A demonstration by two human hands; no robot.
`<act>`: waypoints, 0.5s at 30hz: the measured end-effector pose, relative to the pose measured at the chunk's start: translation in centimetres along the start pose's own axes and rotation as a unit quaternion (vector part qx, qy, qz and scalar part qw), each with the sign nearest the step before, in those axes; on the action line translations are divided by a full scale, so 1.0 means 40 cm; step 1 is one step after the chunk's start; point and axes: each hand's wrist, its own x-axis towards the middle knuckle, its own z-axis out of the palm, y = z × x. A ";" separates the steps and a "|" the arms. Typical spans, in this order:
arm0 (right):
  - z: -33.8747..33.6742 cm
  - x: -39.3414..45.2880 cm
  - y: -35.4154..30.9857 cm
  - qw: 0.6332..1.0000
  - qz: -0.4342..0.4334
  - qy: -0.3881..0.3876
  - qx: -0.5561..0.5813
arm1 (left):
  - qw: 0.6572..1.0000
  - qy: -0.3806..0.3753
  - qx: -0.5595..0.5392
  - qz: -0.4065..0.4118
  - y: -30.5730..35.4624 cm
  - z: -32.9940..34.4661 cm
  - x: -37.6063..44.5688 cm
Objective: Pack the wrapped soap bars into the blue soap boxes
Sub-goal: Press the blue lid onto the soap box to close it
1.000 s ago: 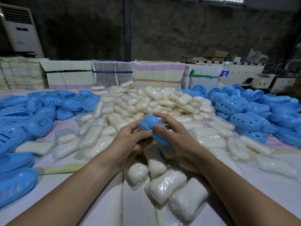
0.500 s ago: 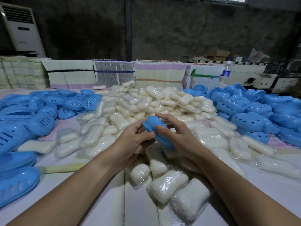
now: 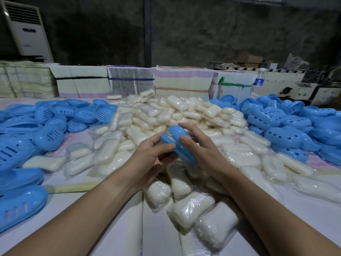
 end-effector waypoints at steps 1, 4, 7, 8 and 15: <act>-0.001 0.000 -0.001 1.000 0.000 0.001 -0.004 | 1.000 -0.002 -0.001 0.000 0.000 -0.001 0.001; -0.002 0.000 0.002 1.000 0.001 0.003 -0.012 | 1.000 -0.008 0.000 -0.003 0.002 -0.002 0.001; -0.002 0.001 0.008 1.000 0.005 -0.003 -0.021 | 1.000 -0.022 0.003 -0.008 0.004 -0.002 0.001; -0.001 0.001 0.010 1.000 0.007 -0.006 -0.021 | 1.000 -0.026 0.003 -0.010 0.004 -0.001 0.001; 0.003 0.001 0.013 1.000 -0.004 -0.014 -0.028 | 0.999 -0.042 -0.001 -0.030 0.004 0.002 0.000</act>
